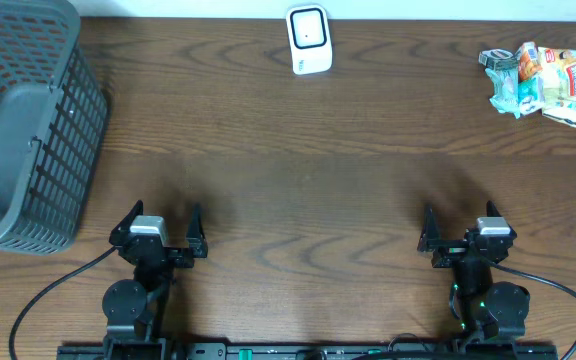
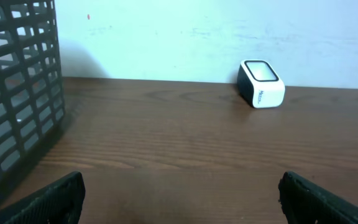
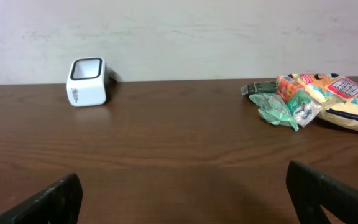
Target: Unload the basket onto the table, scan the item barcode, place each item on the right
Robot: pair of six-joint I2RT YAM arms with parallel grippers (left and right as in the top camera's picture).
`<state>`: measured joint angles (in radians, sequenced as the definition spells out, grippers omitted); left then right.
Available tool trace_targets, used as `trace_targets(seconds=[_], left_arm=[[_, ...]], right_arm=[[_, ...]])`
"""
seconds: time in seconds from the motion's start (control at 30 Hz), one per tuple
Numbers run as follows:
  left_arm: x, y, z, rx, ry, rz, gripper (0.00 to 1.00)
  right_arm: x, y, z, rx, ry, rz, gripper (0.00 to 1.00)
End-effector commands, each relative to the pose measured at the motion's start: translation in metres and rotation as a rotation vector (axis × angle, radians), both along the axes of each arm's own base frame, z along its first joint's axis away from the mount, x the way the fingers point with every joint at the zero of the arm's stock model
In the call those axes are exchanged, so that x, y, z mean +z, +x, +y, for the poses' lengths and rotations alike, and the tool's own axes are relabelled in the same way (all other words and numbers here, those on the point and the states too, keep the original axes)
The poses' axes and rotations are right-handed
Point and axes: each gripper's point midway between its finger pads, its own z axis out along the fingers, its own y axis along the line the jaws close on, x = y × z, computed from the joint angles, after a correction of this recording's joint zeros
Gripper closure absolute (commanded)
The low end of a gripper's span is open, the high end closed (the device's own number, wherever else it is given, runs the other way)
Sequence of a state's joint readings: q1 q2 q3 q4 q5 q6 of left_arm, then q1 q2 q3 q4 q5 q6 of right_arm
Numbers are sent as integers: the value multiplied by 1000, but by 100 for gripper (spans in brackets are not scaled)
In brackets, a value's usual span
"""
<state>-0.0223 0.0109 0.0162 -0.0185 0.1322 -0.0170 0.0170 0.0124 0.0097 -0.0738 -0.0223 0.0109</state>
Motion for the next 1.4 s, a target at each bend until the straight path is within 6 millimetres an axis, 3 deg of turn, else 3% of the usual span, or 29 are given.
trace_targets(seconds=[0.0,0.5,0.8,1.37], left_arm=[[-15,-1,-1,-4,-19,49,2],[-15,-2,-3,-23,22,45,2],[-17,-1,9,56,-40,58,2],[-16,-1,4,17,26,50,2]], right_arm=[[-1,0,-4,-17,10,0,1],[-1,0,-4,-17,10,0,1],[-1,0,-4,-17,10,0,1],[-1,0,-4,-17,10,0,1]])
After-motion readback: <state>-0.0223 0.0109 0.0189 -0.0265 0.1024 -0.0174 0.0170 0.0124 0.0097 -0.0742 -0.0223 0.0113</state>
